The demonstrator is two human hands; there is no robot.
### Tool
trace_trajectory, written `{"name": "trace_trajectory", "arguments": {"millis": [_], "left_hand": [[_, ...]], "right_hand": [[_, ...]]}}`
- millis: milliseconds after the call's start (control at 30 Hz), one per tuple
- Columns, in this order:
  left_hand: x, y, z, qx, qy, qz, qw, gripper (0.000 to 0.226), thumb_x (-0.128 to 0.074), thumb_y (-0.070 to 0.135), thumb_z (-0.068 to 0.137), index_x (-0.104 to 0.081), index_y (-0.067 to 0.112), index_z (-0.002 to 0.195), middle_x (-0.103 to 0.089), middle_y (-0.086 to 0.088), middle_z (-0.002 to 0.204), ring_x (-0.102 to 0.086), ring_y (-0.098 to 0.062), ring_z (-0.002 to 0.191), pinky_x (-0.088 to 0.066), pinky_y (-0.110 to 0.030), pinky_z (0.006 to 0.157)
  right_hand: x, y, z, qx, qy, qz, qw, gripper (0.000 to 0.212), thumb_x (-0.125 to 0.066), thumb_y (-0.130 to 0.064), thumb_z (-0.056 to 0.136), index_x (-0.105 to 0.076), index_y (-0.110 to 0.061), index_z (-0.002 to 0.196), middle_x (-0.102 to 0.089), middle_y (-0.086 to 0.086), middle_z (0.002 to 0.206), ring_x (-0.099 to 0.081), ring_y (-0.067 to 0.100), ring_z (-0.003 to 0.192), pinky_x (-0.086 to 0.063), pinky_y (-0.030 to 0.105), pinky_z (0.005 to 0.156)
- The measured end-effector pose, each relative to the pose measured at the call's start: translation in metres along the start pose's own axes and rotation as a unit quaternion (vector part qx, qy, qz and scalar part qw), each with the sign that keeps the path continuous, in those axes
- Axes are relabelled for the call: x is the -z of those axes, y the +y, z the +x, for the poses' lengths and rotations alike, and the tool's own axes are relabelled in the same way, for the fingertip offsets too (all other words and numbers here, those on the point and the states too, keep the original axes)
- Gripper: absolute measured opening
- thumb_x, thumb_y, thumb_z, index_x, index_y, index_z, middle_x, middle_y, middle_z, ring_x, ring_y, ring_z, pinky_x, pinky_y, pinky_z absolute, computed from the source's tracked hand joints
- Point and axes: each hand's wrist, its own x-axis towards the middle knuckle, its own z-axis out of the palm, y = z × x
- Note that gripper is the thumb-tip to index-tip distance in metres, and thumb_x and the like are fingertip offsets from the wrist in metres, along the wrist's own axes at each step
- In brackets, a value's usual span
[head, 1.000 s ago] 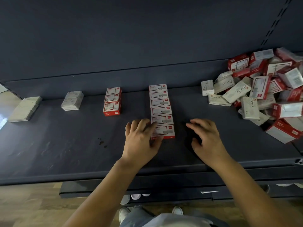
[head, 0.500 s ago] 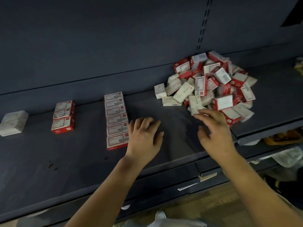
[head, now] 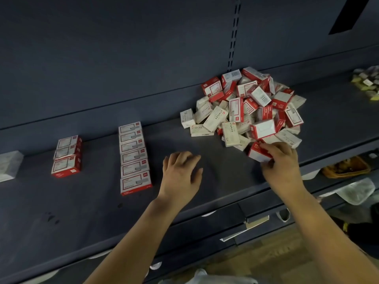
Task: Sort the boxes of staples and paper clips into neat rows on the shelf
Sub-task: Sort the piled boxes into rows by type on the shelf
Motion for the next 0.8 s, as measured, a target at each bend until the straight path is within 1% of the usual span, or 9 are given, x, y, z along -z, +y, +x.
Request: {"name": "trace_trajectory", "arguments": {"millis": [133, 267, 367, 433, 467, 500, 600, 700, 800], "left_hand": [[0.001, -0.001, -0.007, 0.016, -0.011, -0.015, 1.0, 0.04, -0.045, 0.034, 0.082, -0.069, 0.012, 0.105, -0.063, -0.003, 0.099, -0.059, -0.03, 0.095, -0.045, -0.051, 0.084], [0.007, -0.002, -0.014, 0.027, -0.01, -0.052, 0.998, 0.037, -0.048, 0.032, 0.084, -0.068, 0.011, 0.108, -0.064, -0.004, 0.102, -0.057, -0.028, 0.099, -0.046, -0.045, 0.086], [0.019, 0.001, -0.019, 0.074, -0.021, -0.137, 0.988, 0.029, -0.058, 0.02, 0.089, -0.064, 0.013, 0.116, -0.062, -0.002, 0.109, -0.056, -0.016, 0.104, -0.047, -0.027, 0.088], [0.029, 0.005, -0.023, 0.126, -0.045, -0.211, 0.968, 0.03, -0.059, 0.017, 0.091, -0.061, 0.015, 0.12, -0.063, 0.002, 0.106, -0.056, -0.002, 0.096, -0.042, -0.01, 0.085], [0.034, 0.006, -0.024, 0.149, -0.058, -0.241, 0.957, 0.03, -0.058, 0.019, 0.091, -0.06, 0.017, 0.12, -0.063, 0.004, 0.103, -0.057, 0.001, 0.093, -0.041, -0.007, 0.083], [0.038, 0.007, -0.025, 0.165, -0.069, -0.275, 0.945, 0.03, -0.057, 0.025, 0.091, -0.06, 0.019, 0.12, -0.064, 0.005, 0.102, -0.058, 0.001, 0.092, -0.043, -0.009, 0.084], [0.05, 0.006, -0.028, 0.183, -0.101, -0.375, 0.903, 0.031, -0.052, 0.047, 0.082, -0.057, 0.033, 0.109, -0.068, 0.003, 0.099, -0.065, -0.007, 0.09, -0.052, -0.026, 0.086], [0.061, 0.004, -0.031, 0.188, -0.092, -0.429, 0.879, 0.026, -0.057, 0.04, 0.079, -0.059, 0.032, 0.103, -0.07, 0.0, 0.098, -0.067, -0.012, 0.088, -0.052, -0.027, 0.086], [0.066, 0.002, -0.034, 0.202, -0.053, -0.473, 0.856, 0.026, -0.065, 0.021, 0.08, -0.062, 0.02, 0.105, -0.071, 0.003, 0.092, -0.067, -0.01, 0.09, -0.052, -0.023, 0.083]], "right_hand": [[-0.003, -0.002, -0.001, 0.01, 0.003, 0.043, 0.999, 0.041, -0.067, 0.008, 0.075, -0.063, -0.003, 0.114, -0.054, 0.02, 0.121, -0.045, 0.042, 0.116, -0.038, 0.042, 0.094], [-0.012, -0.015, -0.01, 0.051, -0.006, 0.112, 0.992, 0.043, -0.07, 0.008, 0.072, -0.063, -0.006, 0.112, -0.061, 0.013, 0.113, -0.054, 0.03, 0.108, -0.038, 0.03, 0.089], [-0.015, -0.039, -0.019, 0.007, -0.059, 0.226, 0.972, 0.043, -0.072, 0.005, 0.072, -0.063, -0.013, 0.11, -0.061, 0.004, 0.108, -0.056, 0.012, 0.099, -0.038, 0.008, 0.085], [-0.017, -0.058, -0.024, -0.001, -0.094, 0.288, 0.953, 0.047, -0.074, 0.005, 0.071, -0.062, -0.022, 0.107, -0.061, -0.003, 0.101, -0.056, -0.001, 0.091, -0.037, 0.001, 0.079], [-0.018, -0.066, -0.027, 0.012, -0.105, 0.305, 0.946, 0.049, -0.074, 0.005, 0.07, -0.061, -0.025, 0.105, -0.06, -0.007, 0.098, -0.056, -0.005, 0.089, -0.038, 0.001, 0.078], [-0.018, -0.073, -0.029, 0.03, -0.112, 0.318, 0.941, 0.05, -0.075, 0.005, 0.069, -0.06, -0.028, 0.104, -0.06, -0.01, 0.095, -0.056, -0.007, 0.087, -0.039, 0.002, 0.078], [-0.018, -0.089, -0.033, 0.095, -0.123, 0.342, 0.927, 0.053, -0.076, 0.003, 0.068, -0.058, -0.03, 0.106, -0.061, -0.01, 0.095, -0.058, -0.004, 0.089, -0.041, 0.005, 0.077], [-0.023, -0.096, -0.035, 0.15, -0.118, 0.344, 0.919, 0.053, -0.076, 0.001, 0.07, -0.06, -0.03, 0.11, -0.063, -0.001, 0.099, -0.061, 0.006, 0.093, -0.048, 0.016, 0.081], [-0.026, -0.101, -0.035, 0.2, -0.107, 0.34, 0.913, 0.051, -0.071, -0.007, 0.068, -0.057, -0.027, 0.114, -0.06, -0.005, 0.101, -0.059, 0.011, 0.097, -0.049, 0.025, 0.085]]}}
